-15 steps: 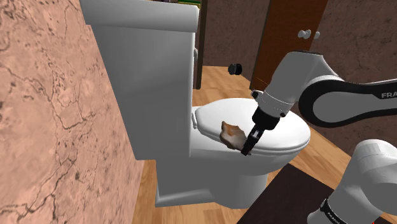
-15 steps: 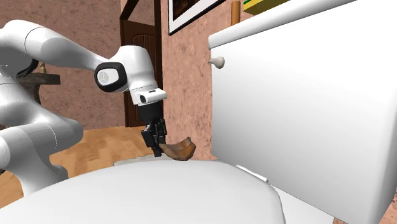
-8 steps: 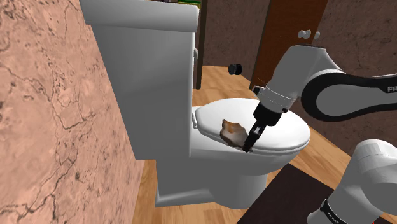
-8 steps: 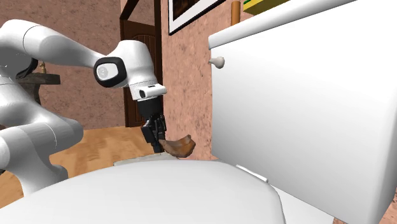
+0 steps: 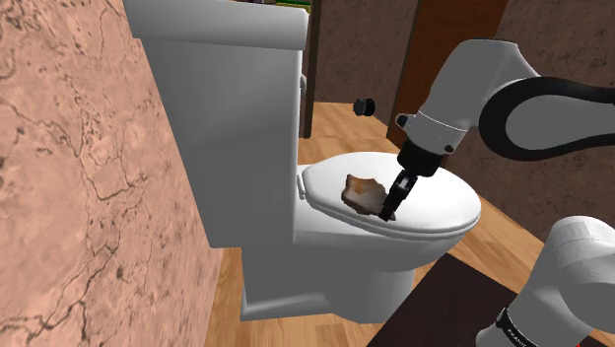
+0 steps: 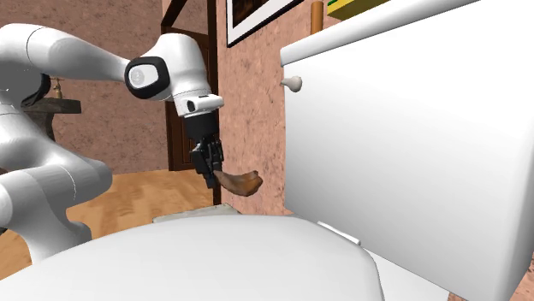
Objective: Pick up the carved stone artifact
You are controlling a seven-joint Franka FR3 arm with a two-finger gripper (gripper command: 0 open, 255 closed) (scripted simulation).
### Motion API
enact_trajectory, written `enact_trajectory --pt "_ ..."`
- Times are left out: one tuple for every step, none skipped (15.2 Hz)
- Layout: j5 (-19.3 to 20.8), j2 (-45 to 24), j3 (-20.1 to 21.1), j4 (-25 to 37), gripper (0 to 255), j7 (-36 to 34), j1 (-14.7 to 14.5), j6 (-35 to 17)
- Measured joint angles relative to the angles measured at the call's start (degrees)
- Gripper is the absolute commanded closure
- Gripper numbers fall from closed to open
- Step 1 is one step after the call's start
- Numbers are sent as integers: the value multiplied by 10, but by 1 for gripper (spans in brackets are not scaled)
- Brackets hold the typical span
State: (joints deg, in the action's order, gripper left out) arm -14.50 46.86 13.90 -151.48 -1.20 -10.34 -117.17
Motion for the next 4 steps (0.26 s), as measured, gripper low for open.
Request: enact_trajectory --pt "2 -1 -1 9 255 0 1 8" --pt "3 -1 -3 17 255 -1 2 16" --pt "5 2 -4 24 255 -2 2 26" --pt "6 2 -5 28 255 -2 3 30"
